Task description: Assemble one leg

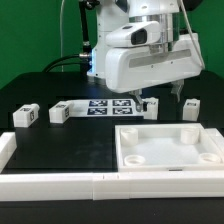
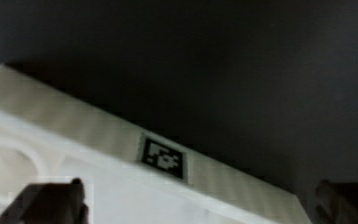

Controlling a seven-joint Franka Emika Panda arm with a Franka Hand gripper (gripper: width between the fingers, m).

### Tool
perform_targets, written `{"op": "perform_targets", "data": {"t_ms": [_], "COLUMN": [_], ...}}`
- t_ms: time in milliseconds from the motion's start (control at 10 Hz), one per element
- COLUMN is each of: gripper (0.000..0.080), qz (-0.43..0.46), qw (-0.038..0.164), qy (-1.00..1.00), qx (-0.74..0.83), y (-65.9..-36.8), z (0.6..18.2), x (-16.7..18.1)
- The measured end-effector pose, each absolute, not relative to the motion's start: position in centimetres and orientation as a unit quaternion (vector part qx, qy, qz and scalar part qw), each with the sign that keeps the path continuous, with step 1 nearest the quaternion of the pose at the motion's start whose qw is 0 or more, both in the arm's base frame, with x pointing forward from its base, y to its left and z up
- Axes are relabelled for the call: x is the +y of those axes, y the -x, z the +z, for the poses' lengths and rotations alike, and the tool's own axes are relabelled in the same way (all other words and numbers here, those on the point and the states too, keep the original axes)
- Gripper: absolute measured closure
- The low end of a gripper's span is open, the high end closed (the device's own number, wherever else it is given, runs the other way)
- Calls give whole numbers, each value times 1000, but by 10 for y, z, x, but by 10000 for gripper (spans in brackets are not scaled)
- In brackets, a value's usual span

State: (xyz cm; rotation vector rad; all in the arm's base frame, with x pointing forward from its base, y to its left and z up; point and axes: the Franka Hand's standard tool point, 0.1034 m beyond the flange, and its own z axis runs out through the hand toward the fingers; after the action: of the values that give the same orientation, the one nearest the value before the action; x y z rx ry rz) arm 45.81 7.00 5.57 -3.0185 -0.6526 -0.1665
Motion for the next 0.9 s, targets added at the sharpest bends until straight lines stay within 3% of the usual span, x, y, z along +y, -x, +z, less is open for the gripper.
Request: {"op": "perform_targets", "data": {"t_ms": [600, 900], "gripper": [150, 150], "qz": [-45, -37], "qw": [58, 62], "qy": [986, 986], "qx": [152, 152], "y": [-425, -410], "z": [46, 43], "x": [113, 154]}}
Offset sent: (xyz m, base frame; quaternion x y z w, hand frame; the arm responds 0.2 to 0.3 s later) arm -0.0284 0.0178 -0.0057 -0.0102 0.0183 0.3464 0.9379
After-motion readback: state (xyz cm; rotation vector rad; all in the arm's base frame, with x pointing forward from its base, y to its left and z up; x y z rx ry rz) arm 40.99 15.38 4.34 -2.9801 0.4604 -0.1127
